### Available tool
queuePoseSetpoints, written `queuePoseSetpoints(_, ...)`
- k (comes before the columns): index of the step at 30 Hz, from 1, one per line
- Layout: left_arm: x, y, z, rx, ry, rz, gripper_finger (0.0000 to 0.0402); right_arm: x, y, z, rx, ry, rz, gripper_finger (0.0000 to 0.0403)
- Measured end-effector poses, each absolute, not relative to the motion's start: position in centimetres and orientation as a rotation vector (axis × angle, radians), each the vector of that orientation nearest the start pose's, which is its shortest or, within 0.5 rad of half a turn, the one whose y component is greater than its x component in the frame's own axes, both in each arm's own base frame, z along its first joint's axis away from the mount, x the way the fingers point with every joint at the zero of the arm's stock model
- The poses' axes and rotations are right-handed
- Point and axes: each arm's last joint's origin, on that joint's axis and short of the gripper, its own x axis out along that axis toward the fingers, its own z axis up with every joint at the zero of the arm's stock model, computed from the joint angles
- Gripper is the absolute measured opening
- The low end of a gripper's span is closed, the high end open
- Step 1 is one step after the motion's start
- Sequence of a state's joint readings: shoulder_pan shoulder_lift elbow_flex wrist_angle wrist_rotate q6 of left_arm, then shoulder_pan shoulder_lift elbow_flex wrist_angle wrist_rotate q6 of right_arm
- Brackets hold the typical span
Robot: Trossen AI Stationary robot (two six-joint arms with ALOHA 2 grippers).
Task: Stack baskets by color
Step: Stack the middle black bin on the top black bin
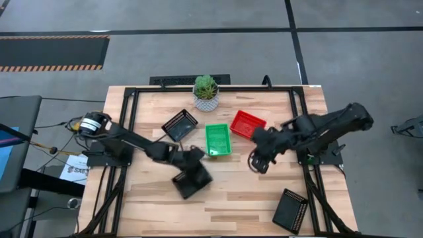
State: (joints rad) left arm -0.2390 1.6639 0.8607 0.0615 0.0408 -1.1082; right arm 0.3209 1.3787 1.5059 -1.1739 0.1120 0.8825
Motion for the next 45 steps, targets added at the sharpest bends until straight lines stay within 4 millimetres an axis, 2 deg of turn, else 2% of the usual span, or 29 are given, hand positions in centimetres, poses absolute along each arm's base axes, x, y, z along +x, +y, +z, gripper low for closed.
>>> queuePoseSetpoints(4, 34.4, -6.3, 17.5, -1.006, 0.728, 0.093, 0.0022, 25.3, 9.6, 35.3, 0.548, 1.082, -0.291, 0.0143)
queuePoseSetpoints(8, 36.2, -5.9, 19.6, -1.019, 0.683, -0.063, 0.0022, 26.3, 11.4, 33.5, 0.517, 1.131, -0.331, 0.0143)
queuePoseSetpoints(10, 36.7, -6.2, 20.9, -1.021, 0.704, -0.182, 0.0022, 26.5, 12.1, 32.9, 0.508, 1.148, -0.337, 0.0143)
queuePoseSetpoints(13, 36.2, -6.6, 23.5, -1.040, 0.778, -0.354, 0.0022, 26.9, 13.3, 32.1, 0.502, 1.163, -0.344, 0.0143)
queuePoseSetpoints(17, 33.1, -7.4, 27.8, -0.990, 0.843, -0.408, 0.0022, 27.8, 14.8, 31.3, 0.429, 1.133, -0.265, 0.0143)
queuePoseSetpoints(21, 28.9, -7.5, 31.1, -0.916, 0.838, -0.301, 0.0022, 30.2, 16.1, 29.7, 0.322, 1.077, -0.138, 0.0143)
queuePoseSetpoints(26, 23.9, -7.4, 34.2, -0.817, 0.696, -0.047, 0.0026, 34.4, 15.3, 26.6, 0.347, 1.035, -0.150, 0.0147)
queuePoseSetpoints(30, 20.5, -7.3, 36.1, -0.762, 0.564, 0.076, 0.0052, 36.9, 14.6, 24.2, 0.310, 1.050, -0.056, 0.0172)
queuePoseSetpoints(35, 17.6, -6.8, 37.3, -0.794, 0.480, 0.165, 0.0107, 39.1, 14.4, 22.9, 0.143, 1.005, 0.079, 0.0215)
queuePoseSetpoints(37, 16.7, -6.7, 37.4, -0.807, 0.483, 0.176, 0.0128, 39.6, 14.0, 22.6, 0.083, 1.023, 0.077, 0.0226)
queuePoseSetpoints(39, 16.0, -6.5, 37.5, -0.841, 0.489, 0.188, 0.0144, 40.4, 13.3, 22.7, 0.100, 0.997, -0.002, 0.0231)
queuePoseSetpoints(45, 15.1, -6.3, 37.3, -0.893, 0.515, 0.223, 0.0162, 41.4, 10.5, 21.1, 0.298, 1.073, -0.229, 0.0226)
